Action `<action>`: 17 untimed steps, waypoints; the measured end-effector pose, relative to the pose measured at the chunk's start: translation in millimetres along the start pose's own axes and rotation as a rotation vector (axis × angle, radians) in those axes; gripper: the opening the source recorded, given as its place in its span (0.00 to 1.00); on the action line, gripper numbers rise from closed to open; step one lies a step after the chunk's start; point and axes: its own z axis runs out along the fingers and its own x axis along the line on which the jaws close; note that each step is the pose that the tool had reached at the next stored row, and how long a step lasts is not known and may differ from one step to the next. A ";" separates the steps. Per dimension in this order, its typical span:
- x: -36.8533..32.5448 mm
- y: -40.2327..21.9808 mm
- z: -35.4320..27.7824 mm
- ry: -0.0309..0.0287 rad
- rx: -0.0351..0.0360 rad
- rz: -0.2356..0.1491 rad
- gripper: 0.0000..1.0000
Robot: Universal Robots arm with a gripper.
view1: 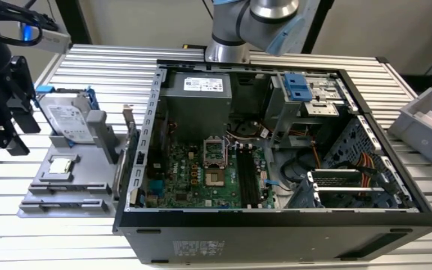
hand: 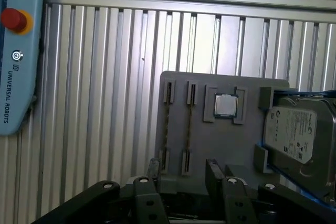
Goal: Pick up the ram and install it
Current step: 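Pick up the ram and move it above insertion slot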
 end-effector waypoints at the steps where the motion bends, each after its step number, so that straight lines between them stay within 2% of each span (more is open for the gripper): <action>1: 0.0 0.0 0.8 0.0009 0.0000 0.000 1.00; 17: -0.6 -0.4 12.5 0.0170 -0.0010 0.000 1.00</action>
